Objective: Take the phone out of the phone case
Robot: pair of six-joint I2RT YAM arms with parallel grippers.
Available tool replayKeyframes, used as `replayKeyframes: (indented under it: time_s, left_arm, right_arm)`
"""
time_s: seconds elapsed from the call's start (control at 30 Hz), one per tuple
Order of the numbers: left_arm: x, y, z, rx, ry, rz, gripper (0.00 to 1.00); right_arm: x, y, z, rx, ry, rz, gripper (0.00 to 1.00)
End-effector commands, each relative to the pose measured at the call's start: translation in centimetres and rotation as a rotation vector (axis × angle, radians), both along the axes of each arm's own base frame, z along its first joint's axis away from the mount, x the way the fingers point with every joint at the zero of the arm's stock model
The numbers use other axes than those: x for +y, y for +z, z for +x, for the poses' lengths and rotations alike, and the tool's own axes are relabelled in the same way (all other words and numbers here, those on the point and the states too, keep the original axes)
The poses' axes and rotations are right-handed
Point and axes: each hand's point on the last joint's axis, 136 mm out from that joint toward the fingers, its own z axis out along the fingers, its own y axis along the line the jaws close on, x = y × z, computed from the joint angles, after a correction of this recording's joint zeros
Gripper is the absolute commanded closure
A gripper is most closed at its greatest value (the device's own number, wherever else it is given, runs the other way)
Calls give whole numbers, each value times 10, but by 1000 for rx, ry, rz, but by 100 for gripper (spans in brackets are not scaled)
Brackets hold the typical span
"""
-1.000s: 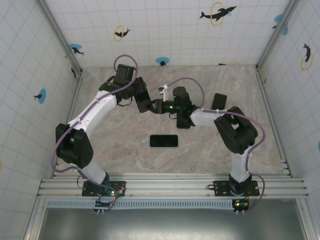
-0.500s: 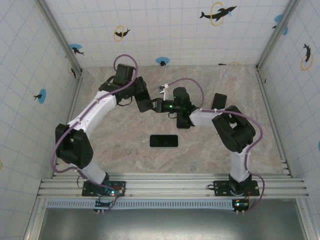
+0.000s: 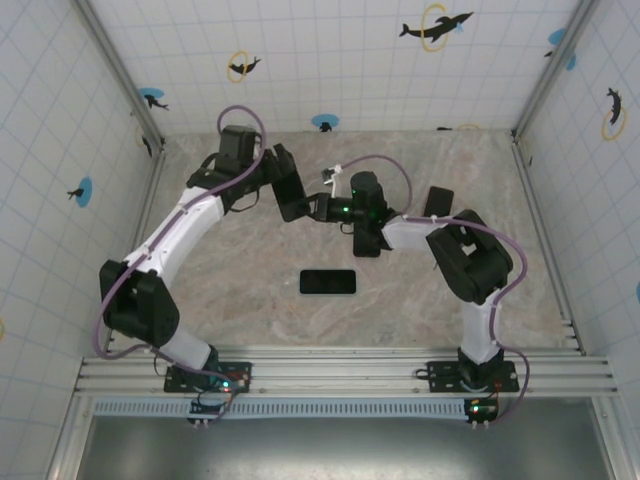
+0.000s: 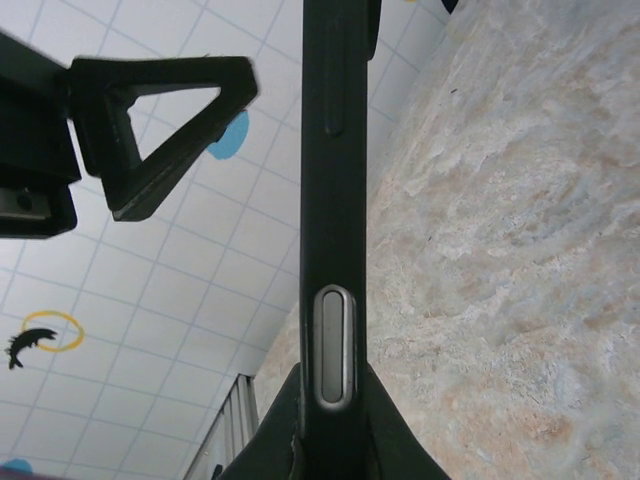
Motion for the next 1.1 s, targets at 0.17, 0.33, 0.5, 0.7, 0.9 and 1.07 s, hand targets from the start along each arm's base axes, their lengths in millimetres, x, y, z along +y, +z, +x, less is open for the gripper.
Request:
replayKeyframes:
  time_s: [0.17,0.33,0.5,0.7,0.9,1.07]
  left_arm:
    - [7,44,-6,-200,-120,-392,4]
    - [-15,58,-15,-235,-272,-525,8]
    - [-30,71,-23,-253,-386,-600,13]
    - [-43,74,-22,-248,-466,-640,30]
    - [-67,83,-27,-251,-583,-635,41]
    - [-75,86,-32,-252,-628,-653,58]
  right_arm:
    - [-37,92,-2,-66,12,256,100]
    - [-52,117,-12,-68,40,314,100]
    - [-59,131,-22,-61,74,349,100]
    - [-58,140,-35,-53,134,370,100]
    - [-53,137,-41,-62,158,339,100]
    - [-51,142,-42,-69,169,350,100]
